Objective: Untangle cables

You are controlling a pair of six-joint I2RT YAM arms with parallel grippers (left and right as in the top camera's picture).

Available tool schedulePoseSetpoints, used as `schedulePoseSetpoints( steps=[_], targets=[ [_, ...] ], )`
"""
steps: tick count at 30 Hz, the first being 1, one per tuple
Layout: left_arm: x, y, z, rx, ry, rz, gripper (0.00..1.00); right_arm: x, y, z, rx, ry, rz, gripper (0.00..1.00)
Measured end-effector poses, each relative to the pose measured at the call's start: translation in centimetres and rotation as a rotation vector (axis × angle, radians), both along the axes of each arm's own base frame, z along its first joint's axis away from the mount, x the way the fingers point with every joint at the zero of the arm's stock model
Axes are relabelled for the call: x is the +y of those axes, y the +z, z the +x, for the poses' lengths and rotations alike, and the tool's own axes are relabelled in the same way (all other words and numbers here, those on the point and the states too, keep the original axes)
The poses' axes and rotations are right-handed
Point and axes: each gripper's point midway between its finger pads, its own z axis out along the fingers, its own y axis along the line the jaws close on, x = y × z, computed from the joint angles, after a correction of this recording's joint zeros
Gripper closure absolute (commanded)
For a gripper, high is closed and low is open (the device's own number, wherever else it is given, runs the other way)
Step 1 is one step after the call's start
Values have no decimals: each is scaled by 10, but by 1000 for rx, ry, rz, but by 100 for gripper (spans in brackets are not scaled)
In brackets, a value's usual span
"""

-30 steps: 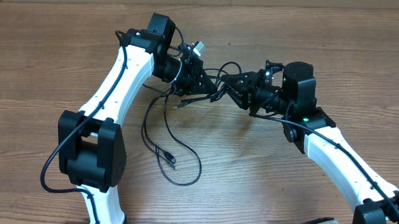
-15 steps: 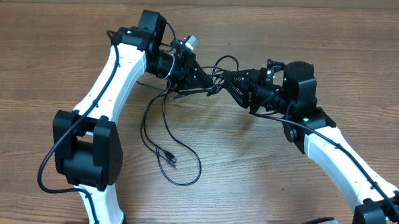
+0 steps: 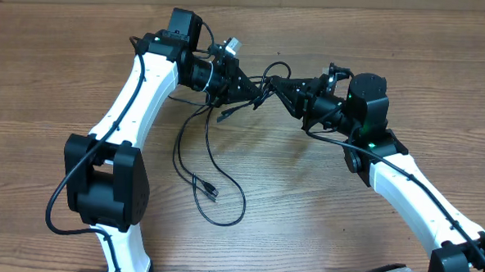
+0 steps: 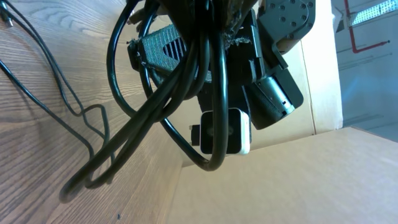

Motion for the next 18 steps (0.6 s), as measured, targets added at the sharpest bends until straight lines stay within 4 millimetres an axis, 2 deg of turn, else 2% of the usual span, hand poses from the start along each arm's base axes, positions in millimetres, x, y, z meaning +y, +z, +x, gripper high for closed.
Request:
schedulePoseSetpoints(
  steps=[12, 18],
  targets=[
    [1, 1, 5, 5, 20, -5, 96, -1, 0, 1, 11, -12, 7, 93],
    [9, 4, 11, 2, 38, -21, 96, -1, 0, 1, 14, -11, 8, 96]
  ],
)
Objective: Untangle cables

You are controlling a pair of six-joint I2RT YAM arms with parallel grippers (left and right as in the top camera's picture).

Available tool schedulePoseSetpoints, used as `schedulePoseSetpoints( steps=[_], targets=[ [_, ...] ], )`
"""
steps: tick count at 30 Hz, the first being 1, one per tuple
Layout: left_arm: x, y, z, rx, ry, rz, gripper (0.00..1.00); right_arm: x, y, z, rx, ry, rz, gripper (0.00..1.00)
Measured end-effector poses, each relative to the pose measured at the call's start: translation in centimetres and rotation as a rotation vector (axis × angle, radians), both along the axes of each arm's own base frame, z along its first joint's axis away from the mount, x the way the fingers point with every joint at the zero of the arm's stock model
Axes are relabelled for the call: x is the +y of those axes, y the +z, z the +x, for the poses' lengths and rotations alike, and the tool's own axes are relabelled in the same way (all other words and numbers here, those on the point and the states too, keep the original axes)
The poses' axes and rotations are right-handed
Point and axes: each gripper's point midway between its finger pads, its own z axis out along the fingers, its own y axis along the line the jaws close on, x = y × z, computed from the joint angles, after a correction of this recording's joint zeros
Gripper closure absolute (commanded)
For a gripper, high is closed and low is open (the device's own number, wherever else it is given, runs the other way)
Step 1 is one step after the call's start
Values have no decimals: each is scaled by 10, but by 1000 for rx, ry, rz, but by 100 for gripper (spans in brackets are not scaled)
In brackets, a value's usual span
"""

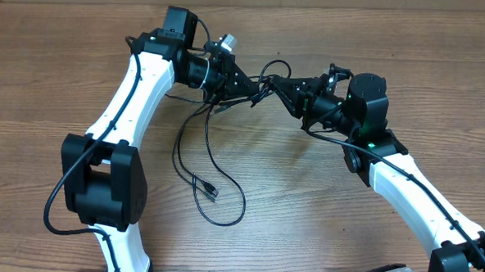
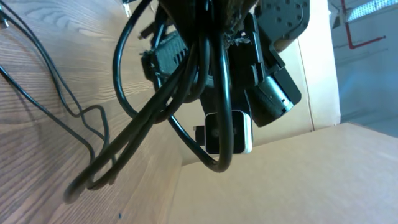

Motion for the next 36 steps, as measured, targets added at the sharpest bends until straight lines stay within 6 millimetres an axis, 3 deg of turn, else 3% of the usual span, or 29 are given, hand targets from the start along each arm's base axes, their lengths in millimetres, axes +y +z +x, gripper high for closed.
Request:
schedulePoseSetpoints(
  steps=[13, 31, 36],
  targets=[
    [7, 4, 6, -16, 15, -22, 96, 2, 1, -2, -5, 17, 0, 96],
    [22, 6, 14, -19, 52, -24, 96, 14, -6, -25, -50, 184, -38, 93],
    [48, -5, 33, -56, 131, 54, 96, 21, -3, -43, -71, 294, -18, 92]
  ],
)
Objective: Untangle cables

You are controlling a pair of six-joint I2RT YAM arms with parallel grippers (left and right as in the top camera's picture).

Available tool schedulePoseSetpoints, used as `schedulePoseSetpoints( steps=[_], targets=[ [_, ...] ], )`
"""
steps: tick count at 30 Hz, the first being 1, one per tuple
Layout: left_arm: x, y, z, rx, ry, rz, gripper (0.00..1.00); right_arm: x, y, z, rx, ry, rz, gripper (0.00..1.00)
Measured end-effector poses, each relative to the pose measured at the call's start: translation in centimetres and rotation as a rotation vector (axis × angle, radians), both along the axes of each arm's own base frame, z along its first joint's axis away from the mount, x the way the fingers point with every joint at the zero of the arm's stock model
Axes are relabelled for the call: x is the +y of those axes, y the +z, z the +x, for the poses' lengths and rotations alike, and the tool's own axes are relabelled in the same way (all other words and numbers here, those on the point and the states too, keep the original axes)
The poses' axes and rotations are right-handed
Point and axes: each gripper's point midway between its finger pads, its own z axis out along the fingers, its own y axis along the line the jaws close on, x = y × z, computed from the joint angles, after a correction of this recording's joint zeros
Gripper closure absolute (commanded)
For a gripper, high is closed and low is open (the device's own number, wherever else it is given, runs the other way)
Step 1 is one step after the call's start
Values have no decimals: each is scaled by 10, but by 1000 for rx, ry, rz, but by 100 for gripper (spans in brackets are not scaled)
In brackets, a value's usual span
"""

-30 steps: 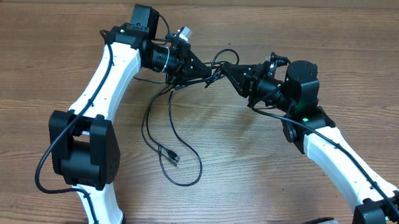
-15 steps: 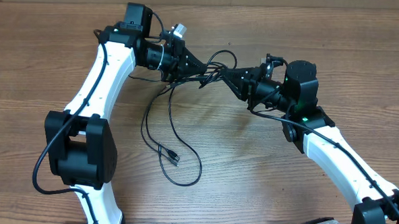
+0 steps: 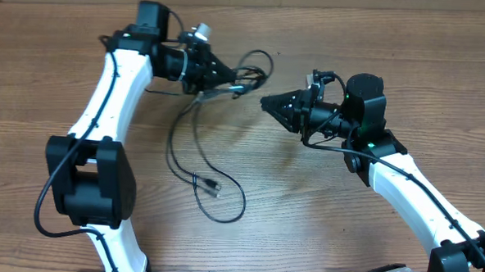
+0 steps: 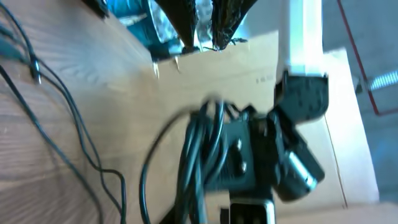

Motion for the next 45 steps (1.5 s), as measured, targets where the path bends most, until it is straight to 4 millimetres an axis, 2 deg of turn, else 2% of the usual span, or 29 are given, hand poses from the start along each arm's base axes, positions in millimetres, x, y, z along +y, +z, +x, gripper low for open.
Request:
schedulePoseSetpoints(
  steps=[4, 8, 12, 16, 20, 26, 35, 45],
  targets=[
    [17, -7, 9, -4, 48, 45, 96, 2, 0, -8, -17, 50, 1, 91],
    [16, -8, 8, -1, 48, 51, 96, 3, 0, -9, -44, 63, -6, 83],
    [9, 0, 3, 8, 22, -2, 96, 0, -4, -3, -40, 24, -26, 83],
    [2, 13, -3, 62, 11, -91, 95, -8, -17, 10, 64, -92, -50, 83],
    [-1, 17, -5, 106, 15, -124, 96, -12, -19, 19, 104, -158, -49, 83],
    [-12, 17, -10, 132, 0, -124, 96, -15, -4, 31, 43, -210, -16, 83],
    [-26, 15, -17, 136, -28, -106, 96, -16, -1, 34, 31, -222, -12, 83],
    [-28, 14, -17, 143, -28, -101, 96, -16, -2, 34, 32, -222, -13, 84]
  ],
)
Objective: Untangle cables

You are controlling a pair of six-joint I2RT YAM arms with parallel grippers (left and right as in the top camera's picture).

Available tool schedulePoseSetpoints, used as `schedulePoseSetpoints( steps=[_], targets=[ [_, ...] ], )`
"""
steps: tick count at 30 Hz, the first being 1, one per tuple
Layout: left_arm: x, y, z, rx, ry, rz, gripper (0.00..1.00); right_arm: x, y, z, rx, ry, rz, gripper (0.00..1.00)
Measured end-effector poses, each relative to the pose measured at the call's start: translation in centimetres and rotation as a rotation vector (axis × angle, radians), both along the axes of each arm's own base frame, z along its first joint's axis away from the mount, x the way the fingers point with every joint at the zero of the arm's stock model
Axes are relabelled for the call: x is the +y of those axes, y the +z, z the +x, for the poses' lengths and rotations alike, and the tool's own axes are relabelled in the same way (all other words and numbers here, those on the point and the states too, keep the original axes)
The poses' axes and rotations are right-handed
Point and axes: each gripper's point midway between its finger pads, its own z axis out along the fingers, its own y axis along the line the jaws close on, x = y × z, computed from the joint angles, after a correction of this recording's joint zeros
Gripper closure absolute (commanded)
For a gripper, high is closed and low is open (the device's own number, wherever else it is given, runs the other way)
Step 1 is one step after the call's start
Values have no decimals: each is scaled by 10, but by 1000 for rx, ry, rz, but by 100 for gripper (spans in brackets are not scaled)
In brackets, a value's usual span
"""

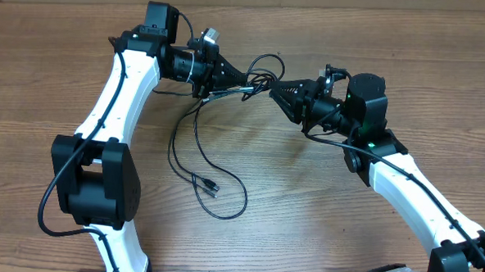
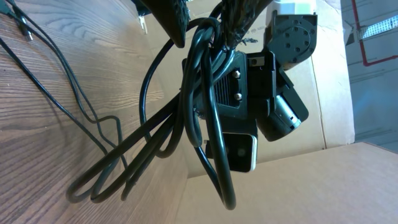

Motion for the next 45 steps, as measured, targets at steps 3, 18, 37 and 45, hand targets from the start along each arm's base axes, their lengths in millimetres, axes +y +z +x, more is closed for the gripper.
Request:
schedulePoseSetpoints(
  steps=[3, 18, 37, 45],
  targets=[
    [0, 1, 0, 11, 2, -7, 96, 0, 0, 0, 0, -3, -1, 84],
    [-9, 7, -5, 38, -15, -43, 96, -1, -1, 1, 0, -7, -2, 84],
    [-35, 8, -19, 26, -81, -44, 96, -5, -2, 7, -1, -48, -15, 84],
    [-35, 9, -15, -4, -80, -49, 96, -6, -9, 6, 17, -50, -37, 87]
  ],
)
